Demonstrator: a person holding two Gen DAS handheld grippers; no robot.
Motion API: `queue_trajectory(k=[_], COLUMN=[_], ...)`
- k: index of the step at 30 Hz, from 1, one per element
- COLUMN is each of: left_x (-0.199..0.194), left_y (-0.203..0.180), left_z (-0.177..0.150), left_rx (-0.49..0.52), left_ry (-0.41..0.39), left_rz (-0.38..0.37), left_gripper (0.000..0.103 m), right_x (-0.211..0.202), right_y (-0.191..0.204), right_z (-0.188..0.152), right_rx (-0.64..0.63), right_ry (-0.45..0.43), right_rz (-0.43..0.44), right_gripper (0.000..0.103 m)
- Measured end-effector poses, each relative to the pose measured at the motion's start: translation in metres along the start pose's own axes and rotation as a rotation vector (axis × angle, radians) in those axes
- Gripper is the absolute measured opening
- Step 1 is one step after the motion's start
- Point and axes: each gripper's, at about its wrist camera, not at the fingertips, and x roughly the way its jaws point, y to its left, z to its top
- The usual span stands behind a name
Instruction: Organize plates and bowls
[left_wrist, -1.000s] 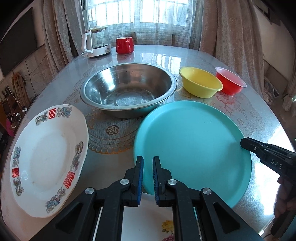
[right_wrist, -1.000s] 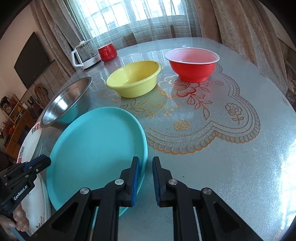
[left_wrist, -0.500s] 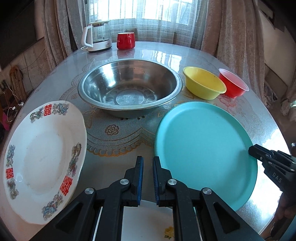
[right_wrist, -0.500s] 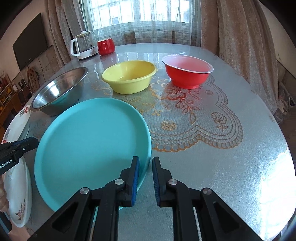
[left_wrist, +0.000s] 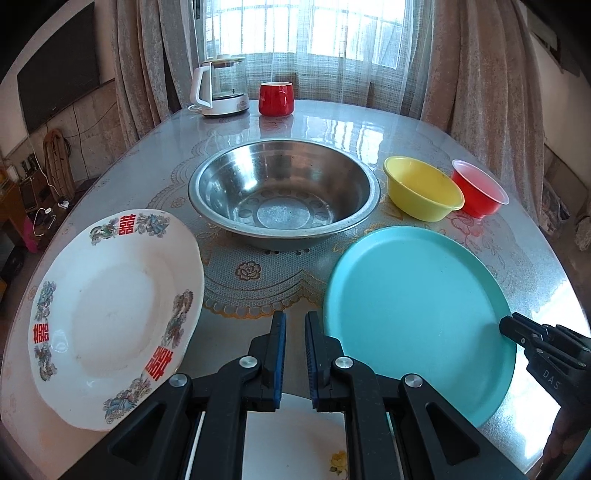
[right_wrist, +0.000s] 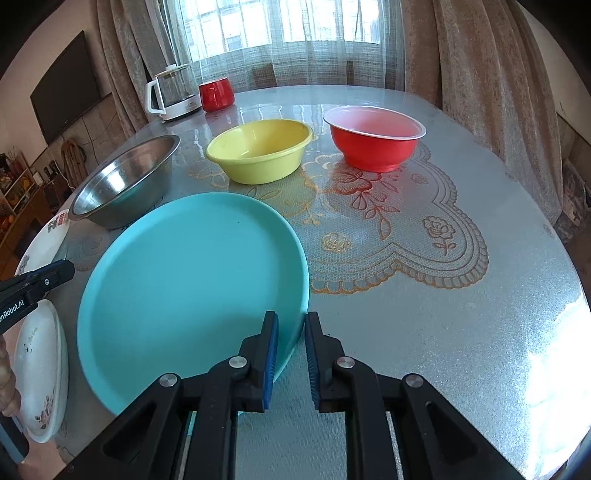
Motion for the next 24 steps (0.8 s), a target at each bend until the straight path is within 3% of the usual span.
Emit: queue_trajectory(k=[7,24], left_x=[-0.013,-0.070], left_y=[0.000,0.017], left_z=[-0.006,-0.036], left_rx=[-0.018,-0.073], left_ry=[-0.022,-0.105], left_rz=[0.047,0.059], left_gripper=[0.010,0.011], right_x=[-0.001,-0.003], right_y=[0.004,-0.001], right_z=[-0.001,-0.006], right_rx=[-0.003,0.049], right_ry=[-0.001,-0.009], right_rz=[-0.024,-0.022], right_gripper=[0.016,0.024])
